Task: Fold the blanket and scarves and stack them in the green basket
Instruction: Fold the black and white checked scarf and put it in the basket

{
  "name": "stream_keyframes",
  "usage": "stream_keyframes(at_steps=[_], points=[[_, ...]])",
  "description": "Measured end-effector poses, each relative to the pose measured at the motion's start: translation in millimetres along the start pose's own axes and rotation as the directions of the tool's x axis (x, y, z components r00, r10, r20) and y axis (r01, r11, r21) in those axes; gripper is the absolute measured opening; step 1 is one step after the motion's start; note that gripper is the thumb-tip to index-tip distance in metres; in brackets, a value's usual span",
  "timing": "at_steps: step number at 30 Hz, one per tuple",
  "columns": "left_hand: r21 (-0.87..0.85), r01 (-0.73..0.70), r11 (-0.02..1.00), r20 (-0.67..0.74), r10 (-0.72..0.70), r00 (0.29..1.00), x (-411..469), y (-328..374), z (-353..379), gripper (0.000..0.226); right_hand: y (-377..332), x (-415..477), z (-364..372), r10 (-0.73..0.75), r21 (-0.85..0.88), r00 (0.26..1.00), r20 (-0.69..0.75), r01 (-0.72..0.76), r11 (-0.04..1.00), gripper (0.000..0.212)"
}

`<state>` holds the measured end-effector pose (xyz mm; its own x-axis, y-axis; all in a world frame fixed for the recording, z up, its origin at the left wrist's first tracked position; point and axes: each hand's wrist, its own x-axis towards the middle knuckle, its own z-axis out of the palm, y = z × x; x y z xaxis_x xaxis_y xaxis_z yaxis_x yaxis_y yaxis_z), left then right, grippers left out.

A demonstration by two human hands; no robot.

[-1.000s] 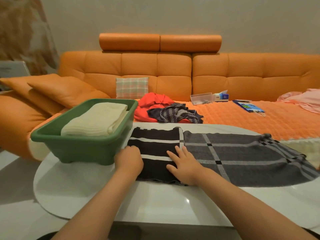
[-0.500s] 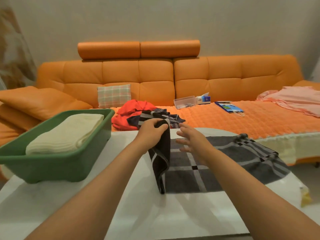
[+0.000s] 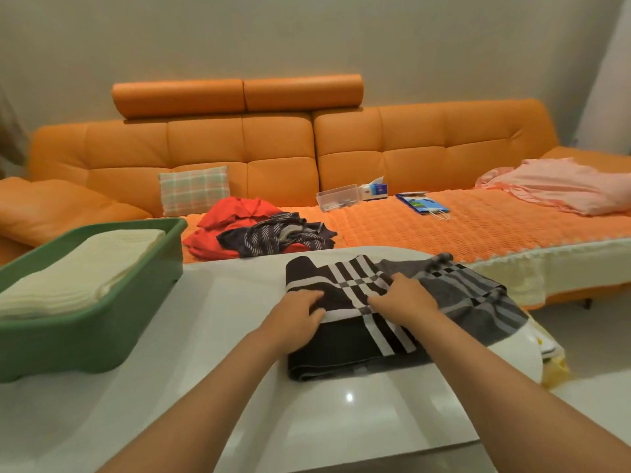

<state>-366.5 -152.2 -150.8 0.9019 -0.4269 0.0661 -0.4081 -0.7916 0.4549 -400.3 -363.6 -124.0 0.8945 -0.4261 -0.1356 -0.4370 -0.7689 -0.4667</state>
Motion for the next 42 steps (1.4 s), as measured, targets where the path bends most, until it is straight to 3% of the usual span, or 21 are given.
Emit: stream_keyframes(at_steps=[3, 7, 9, 11, 13, 16, 19, 23, 27, 30, 34, 36, 39, 42], points=[[0.187, -0.048, 0.981, 0.130, 0.023, 0.991, -15, -14, 13, 0.063, 1, 4, 2, -0.030, -0.030, 0.998, -0.058, 0.028, 0.999, 0.050], [0.229, -0.091, 0.969, 0.152, 0.057, 0.987, -24, -24, 15, 0.065, 6, 8, -21, 0.017, 0.316, 0.996, -0.089, 0.013, 0.949, 0.045], [0.263, -0.127, 0.956, 0.191, 0.078, 0.979, -25, -28, 13, 0.065, 13, 3, -27, 0.026, 0.244, 1.000, 0.008, -0.028, 0.970, 0.039], [0.283, -0.158, 0.946, 0.206, 0.101, 0.973, -24, -32, 9, 0.064, 21, -4, -25, 0.035, -0.032, 0.994, 0.106, -0.031, 0.999, 0.035], [0.273, -0.165, 0.948, 0.151, 0.127, 0.980, -21, -33, 2, 0.059, 24, -5, -21, 0.022, -0.235, 0.992, 0.126, 0.008, 0.972, 0.047], [0.158, -0.156, 0.975, -0.022, 0.162, 0.987, -12, -24, -4, 0.041, 18, 9, -20, -0.091, -0.180, 0.996, 0.015, 0.092, 0.979, 0.064], [0.115, -0.155, 0.981, -0.165, 0.172, 0.971, 6, -11, -2, 0.033, 8, 28, -15, -0.101, -0.113, 0.987, -0.123, 0.087, 0.990, 0.048], [0.058, -0.099, 0.993, -0.197, 0.109, 0.974, 42, -5, 2, 0.035, 5, 61, 5, 0.001, -0.138, 0.985, -0.170, -0.025, 0.990, 0.036], [0.038, -0.074, 0.997, -0.222, 0.081, 0.972, 68, -13, 12, 0.042, 3, 91, 16, 0.003, -0.039, 0.966, -0.258, -0.013, 0.999, 0.026], [0.117, -0.086, 0.989, -0.077, 0.095, 0.992, 72, -26, 23, 0.055, 6, 98, 15, 0.006, 0.009, 0.901, -0.435, -0.002, 1.000, 0.025], [0.282, -0.009, 0.959, 0.150, -0.035, 0.988, 75, -33, 22, 0.063, 15, 94, 20, 0.054, -0.247, 0.944, -0.325, -0.140, 0.959, 0.023], [0.388, 0.005, 0.921, 0.181, -0.082, 0.980, 80, -25, 11, 0.062, 14, 91, 22, -0.105, -0.359, 0.932, -0.346, -0.028, 0.933, 0.030], [0.502, -0.009, 0.865, 0.115, -0.056, 0.992, 84, 2, 5, 0.058, 11, 84, 22, -0.437, -0.473, 0.808, -0.395, 0.229, 0.851, 0.041], [0.284, -0.066, 0.957, 0.043, 0.056, 0.998, 66, 23, 25, 0.055, 13, 70, 25, -0.550, -0.393, 0.790, -0.271, 0.431, 0.812, 0.038]])
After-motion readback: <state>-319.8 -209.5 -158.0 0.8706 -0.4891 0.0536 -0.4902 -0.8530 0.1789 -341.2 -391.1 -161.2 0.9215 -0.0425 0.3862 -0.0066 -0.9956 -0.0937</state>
